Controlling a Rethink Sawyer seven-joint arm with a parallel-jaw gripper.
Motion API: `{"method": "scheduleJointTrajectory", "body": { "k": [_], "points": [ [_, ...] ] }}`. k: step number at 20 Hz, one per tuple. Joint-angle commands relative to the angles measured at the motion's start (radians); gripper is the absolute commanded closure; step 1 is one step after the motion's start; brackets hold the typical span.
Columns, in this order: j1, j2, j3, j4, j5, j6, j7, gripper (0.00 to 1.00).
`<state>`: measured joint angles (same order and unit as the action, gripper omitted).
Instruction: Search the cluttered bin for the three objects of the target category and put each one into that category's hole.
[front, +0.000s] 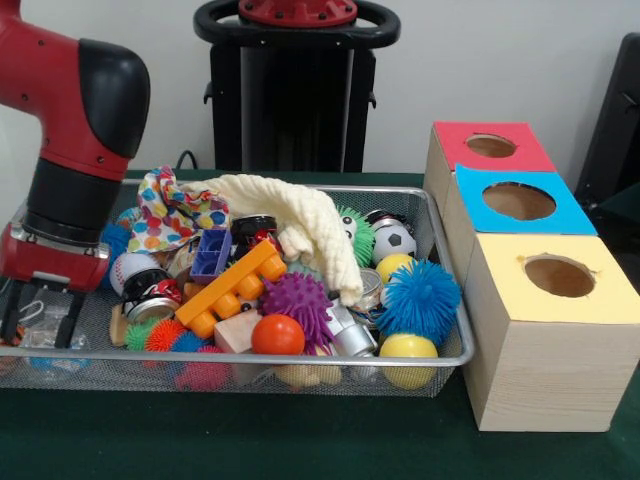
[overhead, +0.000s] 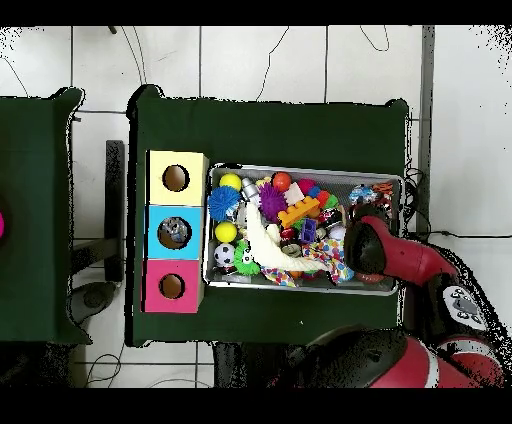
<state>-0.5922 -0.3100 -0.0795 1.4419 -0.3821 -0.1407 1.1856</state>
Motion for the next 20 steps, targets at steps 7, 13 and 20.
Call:
{"method": "scheduleJointTrajectory", "body": {
  "k": [7, 13, 20],
  "points": [
    [-0.188, 0.188, 0.192, -0.028, 0.040, 0.297, 0.091, 0.00],
    [-0.238, 0.195, 0.258, -0.020, 0.017, 0.327, 0.055, 0.00],
    [-0.215, 0.196, 0.236, -0.049, 0.027, 0.446, 0.036, 0.00]
  ]
}}
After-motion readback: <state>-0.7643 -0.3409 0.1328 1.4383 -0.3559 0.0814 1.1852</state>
